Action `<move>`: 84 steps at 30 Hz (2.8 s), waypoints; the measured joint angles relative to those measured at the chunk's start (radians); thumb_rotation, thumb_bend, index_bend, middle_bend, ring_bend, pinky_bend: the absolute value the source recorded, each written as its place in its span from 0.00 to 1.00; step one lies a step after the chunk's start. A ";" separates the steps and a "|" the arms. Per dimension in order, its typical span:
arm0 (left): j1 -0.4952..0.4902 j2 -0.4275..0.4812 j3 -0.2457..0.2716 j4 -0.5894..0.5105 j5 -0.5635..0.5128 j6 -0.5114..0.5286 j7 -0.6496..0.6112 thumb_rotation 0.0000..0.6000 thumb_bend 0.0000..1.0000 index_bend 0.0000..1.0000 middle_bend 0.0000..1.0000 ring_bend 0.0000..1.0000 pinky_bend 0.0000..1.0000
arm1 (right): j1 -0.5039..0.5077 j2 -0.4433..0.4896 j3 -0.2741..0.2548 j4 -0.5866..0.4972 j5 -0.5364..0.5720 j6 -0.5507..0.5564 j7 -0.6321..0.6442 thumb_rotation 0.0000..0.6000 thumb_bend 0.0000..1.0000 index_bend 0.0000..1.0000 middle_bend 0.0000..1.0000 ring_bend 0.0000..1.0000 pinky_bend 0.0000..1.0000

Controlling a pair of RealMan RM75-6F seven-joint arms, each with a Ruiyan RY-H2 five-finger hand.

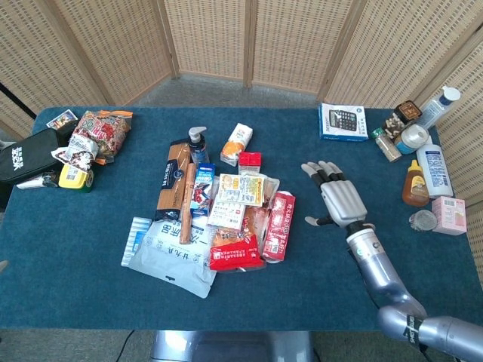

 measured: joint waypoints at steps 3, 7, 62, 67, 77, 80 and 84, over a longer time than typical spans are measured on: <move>-0.001 0.000 -0.003 0.000 -0.008 -0.006 0.004 1.00 0.00 0.00 0.00 0.00 0.00 | 0.052 -0.026 0.013 0.023 0.053 -0.041 -0.010 1.00 0.00 0.00 0.00 0.00 0.00; -0.002 -0.001 -0.006 -0.004 -0.011 -0.010 0.007 1.00 0.00 0.00 0.00 0.00 0.00 | 0.113 -0.054 0.029 0.033 0.135 -0.086 -0.017 1.00 0.00 0.00 0.00 0.00 0.00; -0.017 -0.009 -0.027 0.006 -0.047 -0.071 0.013 1.00 0.00 0.00 0.00 0.00 0.00 | 0.430 -0.434 0.000 0.481 0.239 -0.156 0.095 1.00 0.16 0.39 0.69 0.61 0.64; -0.017 -0.009 -0.027 0.005 -0.044 -0.070 0.014 1.00 0.00 0.00 0.00 0.00 0.00 | 0.413 -0.402 0.006 0.429 0.224 -0.114 0.085 1.00 0.19 0.41 0.70 0.63 0.65; -0.016 -0.005 -0.018 -0.004 -0.015 -0.063 0.005 1.00 0.00 0.00 0.00 0.00 0.00 | 0.384 -0.260 0.036 0.188 0.251 -0.015 -0.030 1.00 0.19 0.42 0.70 0.63 0.65; -0.015 -0.003 -0.013 -0.006 -0.004 -0.060 -0.001 1.00 0.00 0.00 0.00 0.00 0.00 | 0.381 -0.217 0.056 0.104 0.280 0.015 -0.067 1.00 0.19 0.42 0.70 0.63 0.65; -0.014 0.000 -0.004 -0.006 0.012 -0.058 -0.012 1.00 0.00 0.00 0.00 0.00 0.00 | 0.382 -0.152 0.089 -0.023 0.333 0.069 -0.132 1.00 0.19 0.42 0.71 0.63 0.65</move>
